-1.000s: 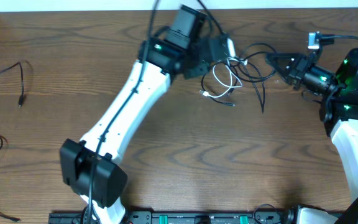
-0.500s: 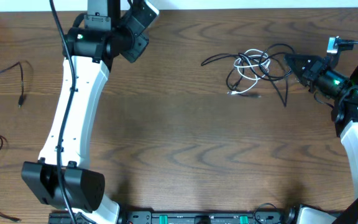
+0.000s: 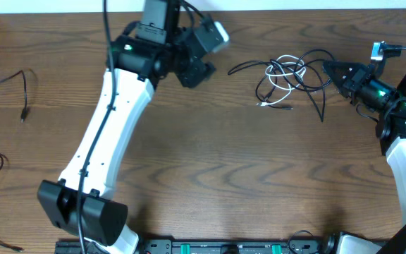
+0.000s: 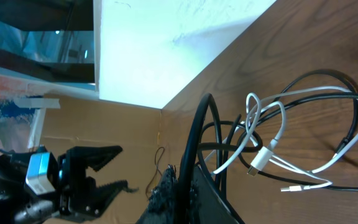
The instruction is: Untangle cables
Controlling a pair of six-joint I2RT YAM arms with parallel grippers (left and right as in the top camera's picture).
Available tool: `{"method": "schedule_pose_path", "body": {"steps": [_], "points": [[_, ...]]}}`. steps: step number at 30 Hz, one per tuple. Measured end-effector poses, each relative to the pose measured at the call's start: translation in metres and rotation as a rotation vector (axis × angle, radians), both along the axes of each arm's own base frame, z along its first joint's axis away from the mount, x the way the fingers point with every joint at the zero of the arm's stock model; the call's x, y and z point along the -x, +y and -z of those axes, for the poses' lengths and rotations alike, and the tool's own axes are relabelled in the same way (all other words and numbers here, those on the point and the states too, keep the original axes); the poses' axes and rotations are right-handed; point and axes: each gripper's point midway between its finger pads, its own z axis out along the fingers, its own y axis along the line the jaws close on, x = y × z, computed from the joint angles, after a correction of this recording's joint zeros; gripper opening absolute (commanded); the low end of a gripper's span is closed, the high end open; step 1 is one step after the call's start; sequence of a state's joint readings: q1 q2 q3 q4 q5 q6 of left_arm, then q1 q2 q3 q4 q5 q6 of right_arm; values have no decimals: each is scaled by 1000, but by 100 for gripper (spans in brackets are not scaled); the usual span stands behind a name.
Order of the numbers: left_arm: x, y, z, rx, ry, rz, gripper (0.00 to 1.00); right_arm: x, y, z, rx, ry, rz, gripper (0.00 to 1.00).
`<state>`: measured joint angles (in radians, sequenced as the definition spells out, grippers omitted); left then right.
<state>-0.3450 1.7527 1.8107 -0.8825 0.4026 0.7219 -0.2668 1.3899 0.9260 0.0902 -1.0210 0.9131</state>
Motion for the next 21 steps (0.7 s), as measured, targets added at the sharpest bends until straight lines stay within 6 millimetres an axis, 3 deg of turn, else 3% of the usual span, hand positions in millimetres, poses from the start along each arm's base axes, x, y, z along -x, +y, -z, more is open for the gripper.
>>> {"method": "schedule_pose_path", "body": {"steps": [3,6,8,12,16,21], "points": [[7,-18,12,-5,30,45,60,0,0,0,-2,0,1,1],[13,-36,29,-18,68,92,45,0,0,-1,-5,2,2,1],[19,-48,40,-31,86,127,43,0,0,-1,-7,5,2,1],[30,-69,53,-54,92,205,52,0,0,-1,-17,12,2,1],[35,-87,50,-50,52,260,62,1,2,-5,-25,-1,-11,1],[33,-102,42,-31,-11,294,66,2,3,-5,-32,2,-18,1]]}}
